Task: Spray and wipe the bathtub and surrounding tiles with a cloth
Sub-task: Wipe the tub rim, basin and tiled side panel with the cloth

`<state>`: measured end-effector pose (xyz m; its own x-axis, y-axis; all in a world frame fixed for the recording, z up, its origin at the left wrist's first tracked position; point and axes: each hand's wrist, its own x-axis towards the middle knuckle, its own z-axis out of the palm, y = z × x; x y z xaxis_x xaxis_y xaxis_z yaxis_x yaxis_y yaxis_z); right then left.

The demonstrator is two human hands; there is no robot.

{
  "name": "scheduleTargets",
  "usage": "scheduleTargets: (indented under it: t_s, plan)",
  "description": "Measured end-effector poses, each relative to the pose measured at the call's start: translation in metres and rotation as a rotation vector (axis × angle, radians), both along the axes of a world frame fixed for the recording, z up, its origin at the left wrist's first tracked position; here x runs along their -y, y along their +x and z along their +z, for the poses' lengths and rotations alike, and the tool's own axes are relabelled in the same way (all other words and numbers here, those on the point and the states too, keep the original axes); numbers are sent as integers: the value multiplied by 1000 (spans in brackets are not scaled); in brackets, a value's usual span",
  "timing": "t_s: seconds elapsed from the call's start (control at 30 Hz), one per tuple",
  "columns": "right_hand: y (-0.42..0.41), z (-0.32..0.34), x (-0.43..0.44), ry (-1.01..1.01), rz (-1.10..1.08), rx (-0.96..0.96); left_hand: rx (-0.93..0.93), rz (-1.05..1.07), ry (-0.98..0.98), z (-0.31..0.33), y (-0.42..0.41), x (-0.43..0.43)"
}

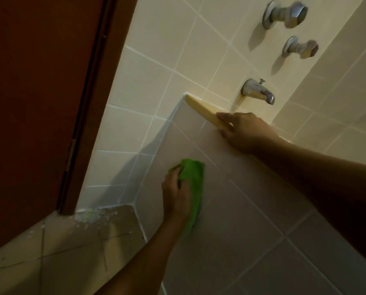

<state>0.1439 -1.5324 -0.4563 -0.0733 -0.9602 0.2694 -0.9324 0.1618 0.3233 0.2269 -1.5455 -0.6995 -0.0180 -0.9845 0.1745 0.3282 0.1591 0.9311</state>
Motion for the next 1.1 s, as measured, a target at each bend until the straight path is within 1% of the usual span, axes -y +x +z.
scheduleTargets:
  t_s: [0.07,0.1,0.17,0.2,0.27,0.33,0.4,0.47,0.53,0.57,0.6,0.67,0.73,0.8,0.87,0.93,1.0,1.1]
  plan:
    - [7,-5,-11,52,54,-86,67,-39,-212,24,20,-2]
    - [14,-8,-21,48,91,-91,97,-66,-303,35,31,-2]
    - [30,-18,-40,28,186,-9,146,-154,-401,55,54,0]
    - [39,-25,-51,37,242,74,177,-193,-435,62,65,2]
    - [50,-41,-73,50,268,355,223,-233,-482,73,86,0]
    - [51,-54,-87,12,155,652,256,-230,-525,81,100,-2]
    - [49,-63,-93,-34,23,910,272,-233,-548,85,111,-8]
    - [46,-67,-100,-112,-37,1057,309,-261,-578,90,116,-15]
    - [43,-71,-109,-198,-51,1116,347,-282,-595,95,122,-24]
    - [43,-73,-114,-210,-48,1148,371,-293,-587,98,126,-27]
    - [43,-75,-120,-223,-42,1194,419,-312,-576,101,130,-29]
    - [44,-75,-130,-284,-27,1267,589,-370,-587,107,141,-30]
    - [45,-72,-137,-376,14,1259,748,-449,-640,109,153,-31]
    - [47,-70,-144,-410,55,1193,817,-492,-643,109,160,-35]
    - [49,-73,-150,-389,56,1090,825,-485,-628,107,165,-40]
    - [49,-80,-154,-371,42,1068,817,-472,-585,106,166,-46]
    - [47,-85,-159,-348,54,1156,750,-443,-471,104,165,-52]
    - [53,-91,-167,-263,60,1389,577,-367,-283,102,159,-59]
